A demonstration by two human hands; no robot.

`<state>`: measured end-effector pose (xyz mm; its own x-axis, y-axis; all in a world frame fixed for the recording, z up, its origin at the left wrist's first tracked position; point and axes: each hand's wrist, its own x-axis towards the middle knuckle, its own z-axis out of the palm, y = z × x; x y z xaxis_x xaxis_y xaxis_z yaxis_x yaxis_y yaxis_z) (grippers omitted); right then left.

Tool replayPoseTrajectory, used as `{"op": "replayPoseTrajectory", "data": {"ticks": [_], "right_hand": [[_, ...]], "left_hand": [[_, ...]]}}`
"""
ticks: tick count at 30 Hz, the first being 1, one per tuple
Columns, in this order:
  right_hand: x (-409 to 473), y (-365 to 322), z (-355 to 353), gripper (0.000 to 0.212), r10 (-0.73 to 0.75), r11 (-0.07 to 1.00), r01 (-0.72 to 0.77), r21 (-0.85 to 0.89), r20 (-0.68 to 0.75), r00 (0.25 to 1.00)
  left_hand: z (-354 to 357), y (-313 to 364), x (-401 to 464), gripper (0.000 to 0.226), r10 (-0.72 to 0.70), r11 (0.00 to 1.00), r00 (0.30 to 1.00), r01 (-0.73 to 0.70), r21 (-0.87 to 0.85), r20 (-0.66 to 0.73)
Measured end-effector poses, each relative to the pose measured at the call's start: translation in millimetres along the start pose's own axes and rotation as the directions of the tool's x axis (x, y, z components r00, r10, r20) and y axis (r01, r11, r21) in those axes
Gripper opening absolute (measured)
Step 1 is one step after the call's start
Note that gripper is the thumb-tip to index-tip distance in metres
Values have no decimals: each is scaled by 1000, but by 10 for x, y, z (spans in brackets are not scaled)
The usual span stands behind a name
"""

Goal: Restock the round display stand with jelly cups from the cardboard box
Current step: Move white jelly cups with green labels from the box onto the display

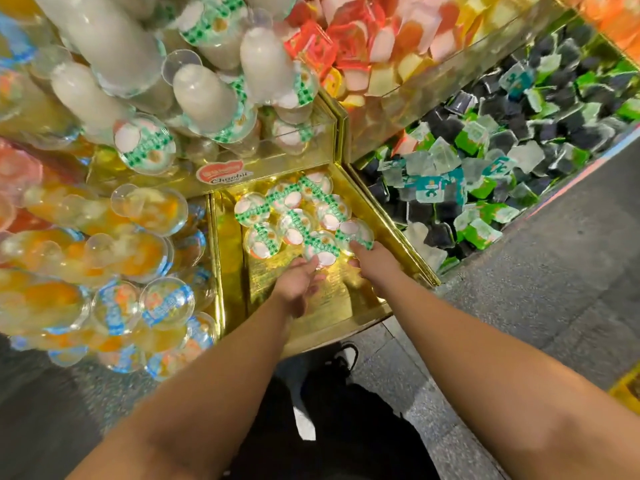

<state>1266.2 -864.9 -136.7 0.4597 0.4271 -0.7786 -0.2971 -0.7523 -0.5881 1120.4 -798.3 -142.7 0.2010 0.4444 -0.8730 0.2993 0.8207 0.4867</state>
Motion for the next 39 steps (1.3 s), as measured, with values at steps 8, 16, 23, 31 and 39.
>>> {"op": "replayPoseTrajectory", "data": {"ticks": [8, 16, 23, 31, 39], "right_hand": [[141, 54, 58, 65, -11, 971, -17, -239, -118, 993], [95, -23, 59, 59, -12, 958, -31, -286, -150, 989], [-129, -172, -34, 76, 190, 968, -190, -164, -14, 982], [-1067, -575, 44, 64, -111, 959, 62, -277, -164, 980], [-2861, -1307, 1584, 21, -598, 626, 500, -599, 42, 800]], "left_hand": [[22, -66, 166, 27, 24, 999, 1000, -25, -32, -19], [30, -53, 196, 18, 87, 991, 996, -85, 99, -8], [18, 138, -13, 54, 6, 969, 1000, 0, 247, -22], [-612, 601, -1102, 14, 84, 931, 968, -161, 327, 237], [-2625, 1066, -2582, 10, 451, 735, 833, -550, 397, 321]]}}
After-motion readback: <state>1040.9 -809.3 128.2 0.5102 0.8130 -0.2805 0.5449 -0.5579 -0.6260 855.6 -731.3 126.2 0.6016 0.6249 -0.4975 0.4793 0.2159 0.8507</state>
